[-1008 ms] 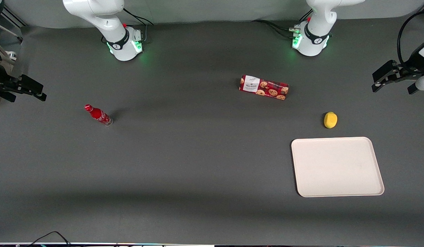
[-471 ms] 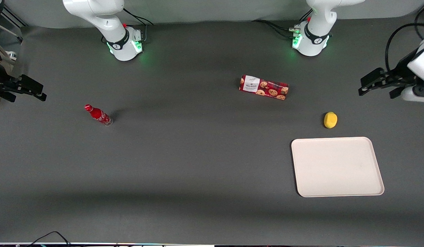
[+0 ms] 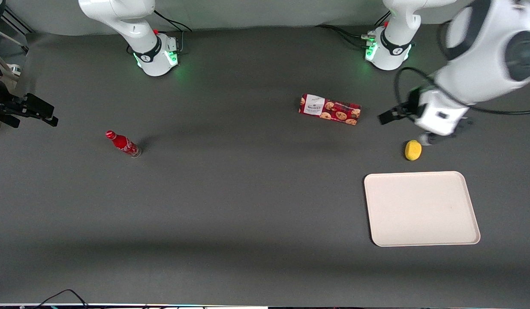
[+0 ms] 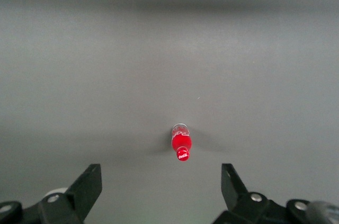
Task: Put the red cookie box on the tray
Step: 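Move the open left gripper over the red cookie box and lower it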
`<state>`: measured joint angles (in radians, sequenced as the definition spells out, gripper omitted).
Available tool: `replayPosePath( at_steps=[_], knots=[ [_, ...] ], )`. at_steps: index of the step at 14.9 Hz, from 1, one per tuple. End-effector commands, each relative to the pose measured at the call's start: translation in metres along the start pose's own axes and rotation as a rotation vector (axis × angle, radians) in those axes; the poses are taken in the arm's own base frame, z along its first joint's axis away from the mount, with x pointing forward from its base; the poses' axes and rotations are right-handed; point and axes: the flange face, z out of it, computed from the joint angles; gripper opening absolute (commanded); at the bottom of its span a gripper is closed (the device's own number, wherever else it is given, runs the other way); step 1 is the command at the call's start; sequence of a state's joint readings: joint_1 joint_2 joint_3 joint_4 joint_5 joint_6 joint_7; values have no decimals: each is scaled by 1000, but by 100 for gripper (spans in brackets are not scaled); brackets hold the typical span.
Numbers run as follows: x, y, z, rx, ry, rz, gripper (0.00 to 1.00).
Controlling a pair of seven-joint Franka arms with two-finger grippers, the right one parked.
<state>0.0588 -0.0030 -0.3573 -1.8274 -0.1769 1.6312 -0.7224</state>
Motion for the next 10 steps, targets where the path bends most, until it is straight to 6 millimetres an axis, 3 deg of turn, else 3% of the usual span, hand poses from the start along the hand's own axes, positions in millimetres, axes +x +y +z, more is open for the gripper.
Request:
replayPosePath(
  at_steps=[1,3,5,7,10],
  knots=[
    [-56,31,89,27,52,-264,100],
    [-82,38,150,47,77,-377,100],
    [-111,36,200,61,113,-417,100],
    [-128,30,229,100,117,-420,100],
    [-135,15,256,112,135,-412,100]
  ],
)
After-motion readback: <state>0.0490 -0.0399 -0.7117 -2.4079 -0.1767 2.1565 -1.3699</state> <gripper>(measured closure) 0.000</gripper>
